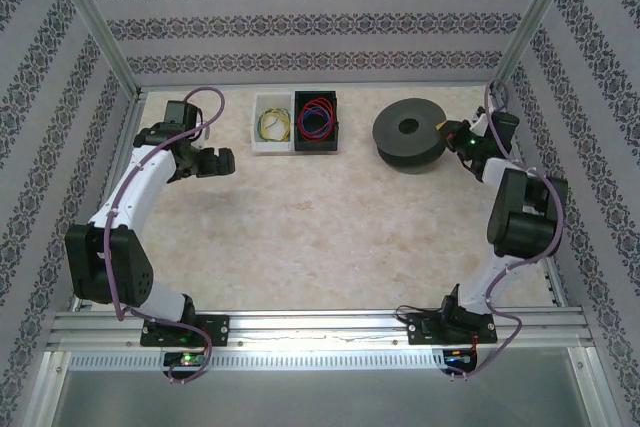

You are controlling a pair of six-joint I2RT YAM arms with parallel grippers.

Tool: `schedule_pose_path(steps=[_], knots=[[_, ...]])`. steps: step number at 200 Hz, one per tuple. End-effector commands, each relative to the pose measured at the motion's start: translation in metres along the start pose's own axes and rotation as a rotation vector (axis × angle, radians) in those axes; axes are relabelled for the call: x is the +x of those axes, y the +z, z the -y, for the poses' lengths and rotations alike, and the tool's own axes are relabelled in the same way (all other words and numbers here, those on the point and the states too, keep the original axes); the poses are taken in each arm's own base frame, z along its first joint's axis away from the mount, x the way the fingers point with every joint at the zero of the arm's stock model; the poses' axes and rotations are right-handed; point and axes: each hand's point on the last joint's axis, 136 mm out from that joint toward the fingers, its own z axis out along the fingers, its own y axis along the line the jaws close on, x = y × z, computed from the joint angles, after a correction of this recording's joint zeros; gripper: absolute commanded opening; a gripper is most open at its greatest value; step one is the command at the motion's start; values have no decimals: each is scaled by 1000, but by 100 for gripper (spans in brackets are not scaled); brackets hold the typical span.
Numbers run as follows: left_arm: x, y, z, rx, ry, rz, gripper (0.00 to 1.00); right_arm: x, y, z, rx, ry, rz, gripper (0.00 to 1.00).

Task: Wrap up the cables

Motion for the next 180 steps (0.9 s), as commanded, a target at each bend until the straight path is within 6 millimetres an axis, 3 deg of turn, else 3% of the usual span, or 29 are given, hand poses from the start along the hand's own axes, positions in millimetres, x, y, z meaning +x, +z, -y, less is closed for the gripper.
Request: schedule_pose_path(steps=[1, 34, 76, 110, 139, 180], knots=[[-1, -7, 4, 2, 36, 27, 99, 13, -23, -21, -16, -72, -7, 0], [0, -3, 6, 6, 35, 20, 99, 43, -52, -53, -67, -115, -47, 0], [1, -2, 9, 8, 40, 18, 99, 110, -69, -93, -180, -118, -171, 0], [1, -5, 12, 14, 46, 27, 99, 162, -76, -138, -289, -124, -269, 0], [2, -7, 12, 13, 46, 33, 99, 201, -74, -159, -358, -80, -345, 0], [7, -9, 14, 21, 46, 36, 99, 249, -51, -168, -390, -61, -426, 0]])
